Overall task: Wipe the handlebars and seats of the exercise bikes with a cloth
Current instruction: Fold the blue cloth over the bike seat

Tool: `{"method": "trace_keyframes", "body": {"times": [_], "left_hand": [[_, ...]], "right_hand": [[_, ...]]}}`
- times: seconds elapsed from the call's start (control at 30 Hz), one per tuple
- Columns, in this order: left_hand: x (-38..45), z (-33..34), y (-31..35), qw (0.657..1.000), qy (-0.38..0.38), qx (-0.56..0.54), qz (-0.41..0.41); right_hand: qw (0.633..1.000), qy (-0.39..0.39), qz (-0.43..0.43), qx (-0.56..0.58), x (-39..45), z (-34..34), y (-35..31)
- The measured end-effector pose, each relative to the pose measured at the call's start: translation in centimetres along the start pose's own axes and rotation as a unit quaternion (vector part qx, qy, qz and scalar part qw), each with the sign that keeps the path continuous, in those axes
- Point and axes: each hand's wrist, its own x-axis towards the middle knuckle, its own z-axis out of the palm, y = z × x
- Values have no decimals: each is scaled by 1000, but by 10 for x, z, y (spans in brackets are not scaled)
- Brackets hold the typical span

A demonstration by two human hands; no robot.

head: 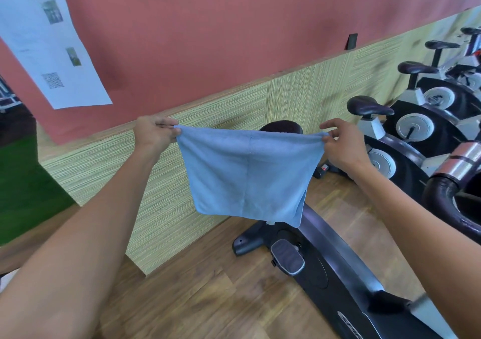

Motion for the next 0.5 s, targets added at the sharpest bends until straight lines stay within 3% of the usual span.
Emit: {"method": "trace_keyframes", "body": {"times": [0.4,0.5], "left_hand": [[-11,-6,6,995,31,75,61],[-14,-7,10,993,39,87,69]], "right_hand": [[993,-86,20,82,4,1,-7],[991,-127,-7,35,3,-1,-8]]}}
